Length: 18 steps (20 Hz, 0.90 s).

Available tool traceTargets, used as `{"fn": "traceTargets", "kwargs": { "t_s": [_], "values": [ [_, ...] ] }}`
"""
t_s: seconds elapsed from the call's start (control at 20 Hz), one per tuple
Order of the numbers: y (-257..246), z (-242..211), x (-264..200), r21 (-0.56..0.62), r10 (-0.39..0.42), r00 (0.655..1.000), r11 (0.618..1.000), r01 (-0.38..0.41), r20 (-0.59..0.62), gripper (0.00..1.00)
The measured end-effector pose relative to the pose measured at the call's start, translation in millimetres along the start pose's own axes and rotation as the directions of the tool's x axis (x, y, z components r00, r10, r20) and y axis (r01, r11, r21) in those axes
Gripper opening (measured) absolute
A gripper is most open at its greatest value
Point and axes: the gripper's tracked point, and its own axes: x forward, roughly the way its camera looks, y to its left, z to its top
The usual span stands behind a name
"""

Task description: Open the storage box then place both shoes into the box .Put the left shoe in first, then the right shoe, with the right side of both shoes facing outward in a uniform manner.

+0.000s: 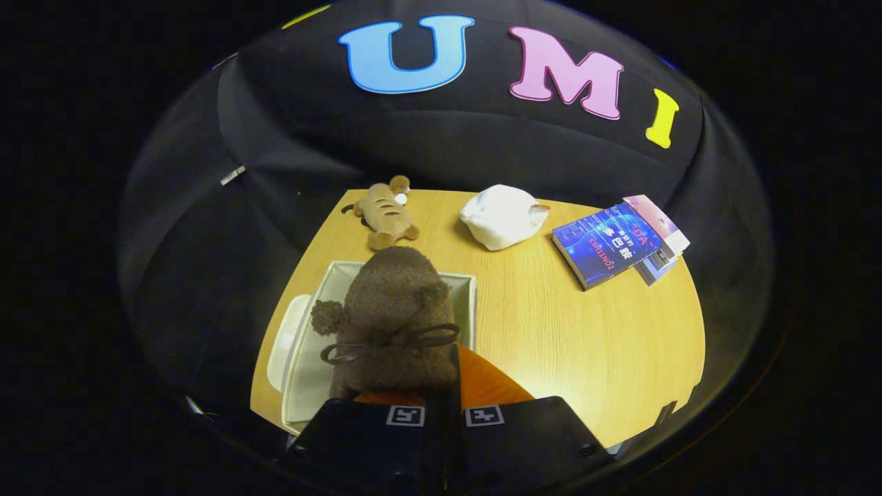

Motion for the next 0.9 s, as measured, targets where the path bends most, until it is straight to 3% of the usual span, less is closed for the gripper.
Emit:
{"fn": "traceTargets", "kwargs": {
  "t_s": [0.15, 0.35, 0.65, 0.75, 0.85, 0.9],
  "values": [
    [2.2, -17.9, 23.9, -0.076, -0.086, 0.996, 0.994, 0.083, -0.035, 0.07],
    [-4.6, -42.6, 46.5, -0.084, -0.174, 0.979, 0.983, 0.165, -0.105, 0.07],
    [7.2, -60.9, 50.3, -0.141, -0.199, 0.972, 0.973, 0.181, -0.127, 0.15],
    [10.9, -68.5, 51.3, -0.167, -0.181, 0.974, 0.973, 0.158, -0.134, 0.31],
    [21.0, -69.6, 49.1, -0.172, -0.135, 0.983, 0.979, 0.113, -0.124, 0.4],
    [26.4, -68.9, 45.7, -0.169, -0.115, 0.986, 0.981, 0.094, -0.12, 0.54]
  ]
}}
